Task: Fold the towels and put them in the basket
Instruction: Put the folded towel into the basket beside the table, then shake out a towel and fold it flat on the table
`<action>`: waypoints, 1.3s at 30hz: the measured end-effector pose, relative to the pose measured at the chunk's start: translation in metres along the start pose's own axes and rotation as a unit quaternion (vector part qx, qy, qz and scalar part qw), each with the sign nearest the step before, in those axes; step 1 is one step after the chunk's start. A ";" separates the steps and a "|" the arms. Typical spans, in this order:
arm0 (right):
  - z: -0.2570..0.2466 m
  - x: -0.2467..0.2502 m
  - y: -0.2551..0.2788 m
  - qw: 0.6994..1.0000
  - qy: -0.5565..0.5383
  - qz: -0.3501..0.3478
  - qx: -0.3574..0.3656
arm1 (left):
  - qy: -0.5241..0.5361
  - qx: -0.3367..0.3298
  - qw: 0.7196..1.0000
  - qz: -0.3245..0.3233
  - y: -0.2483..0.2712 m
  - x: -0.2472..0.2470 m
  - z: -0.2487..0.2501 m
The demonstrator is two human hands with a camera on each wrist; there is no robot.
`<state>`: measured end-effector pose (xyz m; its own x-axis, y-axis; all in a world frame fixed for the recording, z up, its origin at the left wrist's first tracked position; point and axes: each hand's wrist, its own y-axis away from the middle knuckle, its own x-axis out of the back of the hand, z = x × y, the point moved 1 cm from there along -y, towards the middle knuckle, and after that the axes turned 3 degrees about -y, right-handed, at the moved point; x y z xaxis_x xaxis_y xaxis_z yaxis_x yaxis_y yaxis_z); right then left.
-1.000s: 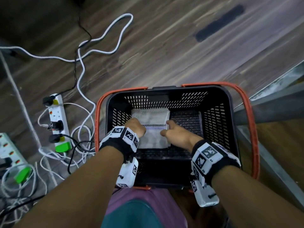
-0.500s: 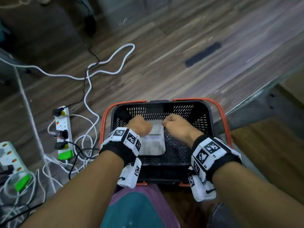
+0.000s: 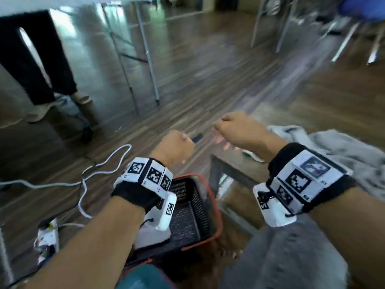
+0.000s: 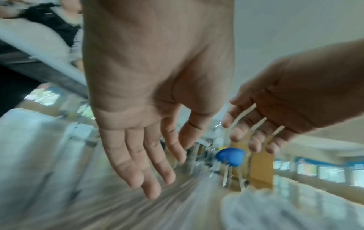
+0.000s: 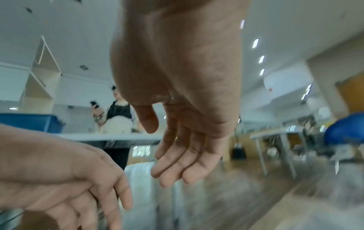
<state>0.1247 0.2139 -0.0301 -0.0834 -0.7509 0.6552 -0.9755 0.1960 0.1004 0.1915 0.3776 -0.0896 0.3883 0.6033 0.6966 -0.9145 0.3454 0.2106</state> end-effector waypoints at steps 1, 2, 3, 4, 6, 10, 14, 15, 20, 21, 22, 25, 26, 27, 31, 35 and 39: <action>0.002 0.030 0.020 1.000 -0.003 0.030 0.001 | 0.011 -0.035 0.999 -0.002 0.008 0.000 0.032; 0.006 0.060 0.041 0.998 -0.007 0.065 0.001 | 0.023 -0.068 0.997 -0.005 0.018 -0.002 0.063; 0.012 0.089 0.064 0.995 -0.011 0.099 0.002 | 0.036 -0.095 0.995 -0.009 0.029 -0.007 0.093; 0.021 0.118 0.087 0.991 -0.020 0.129 0.000 | 0.047 -0.118 0.992 -0.013 0.041 -0.013 0.124; 0.046 0.167 0.134 0.984 -0.039 0.173 -0.014 | 0.051 -0.169 0.984 -0.029 0.065 -0.033 0.183; 0.123 0.233 0.213 0.968 -0.037 0.234 -0.080 | 0.008 -0.274 0.959 -0.072 0.105 -0.096 0.277; 0.214 0.261 0.270 0.937 -0.042 0.287 -0.192 | -0.034 -0.312 0.934 -0.171 0.129 -0.192 0.333; 0.236 0.263 0.282 0.928 -0.045 0.297 -0.221 | -0.050 -0.311 0.927 -0.203 0.131 -0.219 0.340; 0.320 0.263 0.320 0.892 0.025 0.293 -0.342 | -0.140 -0.320 0.886 -0.306 0.137 -0.334 0.345; 0.332 0.262 0.323 0.888 0.051 0.275 -0.365 | -0.153 -0.331 0.875 -0.319 0.138 -0.352 0.343; 0.341 0.258 0.325 0.882 0.079 0.241 -0.397 | -0.164 -0.339 0.868 -0.324 0.139 -0.369 0.342; 0.370 0.242 0.330 0.855 0.136 0.147 -0.479 | -0.168 -0.365 0.858 -0.321 0.140 -0.411 0.339; 0.378 0.237 0.331 0.847 0.135 0.143 -0.493 | -0.167 -0.372 0.855 -0.320 0.141 -0.421 0.339; 0.384 0.233 0.331 0.844 0.135 0.152 -0.497 | -0.169 -0.381 0.852 -0.318 0.141 -0.431 0.338; 0.400 0.233 0.329 0.847 0.132 0.241 -0.455 | -0.186 -0.395 0.854 -0.284 0.135 -0.460 0.341; 0.404 0.258 0.320 0.846 -0.015 0.405 -0.347 | -0.059 -0.281 0.915 -0.284 0.126 -0.474 0.346; 0.389 0.269 0.293 0.838 -0.191 0.446 -0.248 | 0.153 -0.251 0.906 -0.304 0.128 -0.461 0.364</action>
<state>-0.2630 -0.1756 -0.1158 -0.8864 -0.2947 0.3569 -0.2931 0.9542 0.0599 -0.1458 -0.1178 -0.1340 0.8868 0.3361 0.3172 -0.3837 0.9180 0.1001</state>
